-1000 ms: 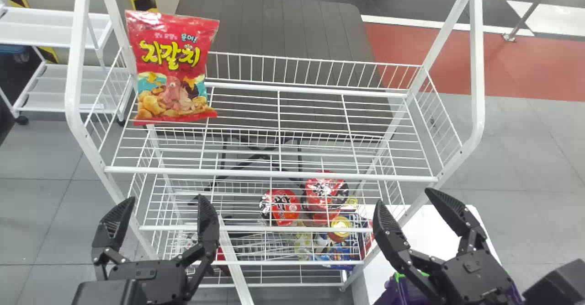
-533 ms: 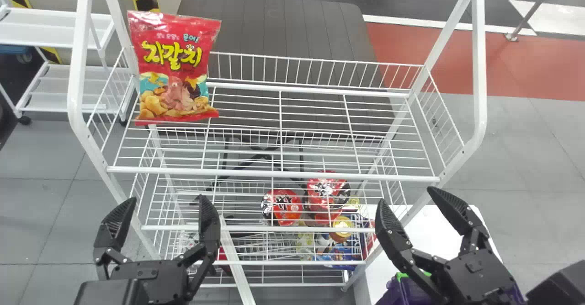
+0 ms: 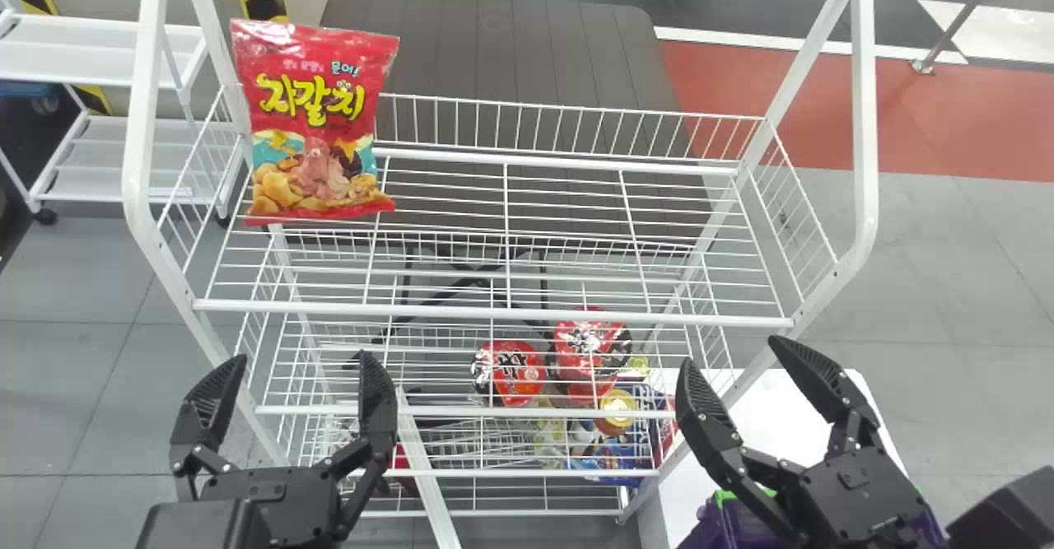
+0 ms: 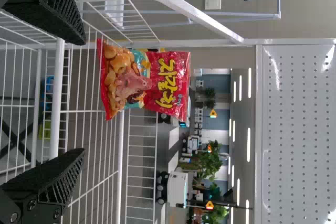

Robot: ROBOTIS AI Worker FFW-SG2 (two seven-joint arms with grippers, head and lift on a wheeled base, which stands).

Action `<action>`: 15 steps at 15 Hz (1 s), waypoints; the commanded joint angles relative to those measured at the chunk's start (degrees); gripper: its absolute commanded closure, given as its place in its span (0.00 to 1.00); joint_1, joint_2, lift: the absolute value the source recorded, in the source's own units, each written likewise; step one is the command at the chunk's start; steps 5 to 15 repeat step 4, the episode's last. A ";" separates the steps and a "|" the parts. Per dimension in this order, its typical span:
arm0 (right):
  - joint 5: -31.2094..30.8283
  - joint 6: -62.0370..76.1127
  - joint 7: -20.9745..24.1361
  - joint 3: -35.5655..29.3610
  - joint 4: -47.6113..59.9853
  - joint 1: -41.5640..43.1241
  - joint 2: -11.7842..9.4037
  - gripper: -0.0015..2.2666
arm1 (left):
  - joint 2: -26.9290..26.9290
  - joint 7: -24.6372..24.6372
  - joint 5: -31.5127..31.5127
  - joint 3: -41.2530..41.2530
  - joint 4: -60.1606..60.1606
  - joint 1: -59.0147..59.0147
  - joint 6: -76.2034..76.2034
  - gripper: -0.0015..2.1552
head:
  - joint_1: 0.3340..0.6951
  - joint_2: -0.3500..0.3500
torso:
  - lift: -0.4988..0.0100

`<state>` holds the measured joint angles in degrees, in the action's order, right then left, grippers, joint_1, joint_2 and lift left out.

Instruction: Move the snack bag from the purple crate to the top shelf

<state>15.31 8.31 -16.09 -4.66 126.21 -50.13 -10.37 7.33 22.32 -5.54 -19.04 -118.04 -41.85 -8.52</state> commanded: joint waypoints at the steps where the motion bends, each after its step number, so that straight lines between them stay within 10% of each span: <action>1: 0.07 -0.01 0.00 0.00 -0.17 0.12 0.09 0.06 | -0.04 0.00 -0.26 -0.03 0.09 0.19 0.04 0.04 | 1.00 0.32 | 0.99; 15: 0.25 0.51 0.00 0.00 -0.79 0.38 0.00 0.06 | -0.04 0.18 -0.26 -0.12 0.09 0.19 0.22 0.04 | 1.00 0.31 | 0.99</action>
